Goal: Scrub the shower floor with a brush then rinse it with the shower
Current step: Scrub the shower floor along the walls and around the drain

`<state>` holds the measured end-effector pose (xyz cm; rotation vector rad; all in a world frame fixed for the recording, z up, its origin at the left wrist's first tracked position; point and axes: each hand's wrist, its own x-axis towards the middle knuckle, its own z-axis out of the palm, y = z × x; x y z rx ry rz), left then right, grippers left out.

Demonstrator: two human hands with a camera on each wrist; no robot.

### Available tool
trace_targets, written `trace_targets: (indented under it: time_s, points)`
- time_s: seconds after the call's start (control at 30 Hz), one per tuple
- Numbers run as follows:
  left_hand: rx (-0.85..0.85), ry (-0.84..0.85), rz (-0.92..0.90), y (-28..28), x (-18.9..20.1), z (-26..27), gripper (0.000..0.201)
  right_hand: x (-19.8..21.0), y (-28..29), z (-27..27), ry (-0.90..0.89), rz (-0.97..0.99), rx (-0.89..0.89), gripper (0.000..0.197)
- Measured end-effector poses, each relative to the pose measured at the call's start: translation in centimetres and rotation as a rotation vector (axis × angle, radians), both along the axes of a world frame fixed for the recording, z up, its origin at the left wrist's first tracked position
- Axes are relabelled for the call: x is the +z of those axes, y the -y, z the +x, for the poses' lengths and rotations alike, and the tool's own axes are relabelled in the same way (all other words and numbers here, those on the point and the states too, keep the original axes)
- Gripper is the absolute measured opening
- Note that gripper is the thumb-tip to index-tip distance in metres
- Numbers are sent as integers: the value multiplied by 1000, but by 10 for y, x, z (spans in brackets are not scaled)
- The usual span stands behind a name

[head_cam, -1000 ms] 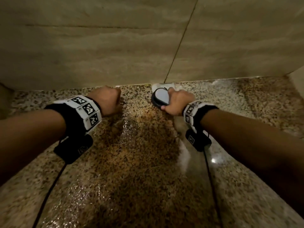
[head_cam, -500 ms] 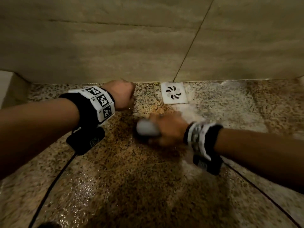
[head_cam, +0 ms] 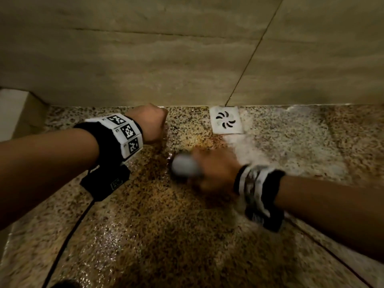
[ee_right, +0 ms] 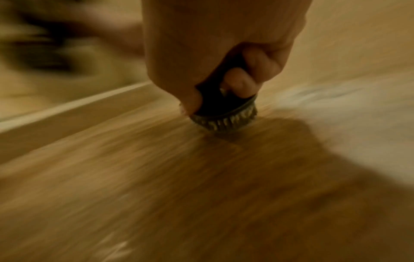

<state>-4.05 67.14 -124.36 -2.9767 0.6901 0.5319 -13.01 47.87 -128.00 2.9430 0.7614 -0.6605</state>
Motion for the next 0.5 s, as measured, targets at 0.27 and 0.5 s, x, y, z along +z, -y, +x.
trace_targets:
  time_s: [0.27, 0.5]
  points:
    - [9, -45, 83, -20, -5, -5, 31, -9, 50, 58, 193, -117, -307, 59]
    - [23, -9, -2, -23, -1, -5, 23, 1, 13, 18, 27, 80, -104, 57]
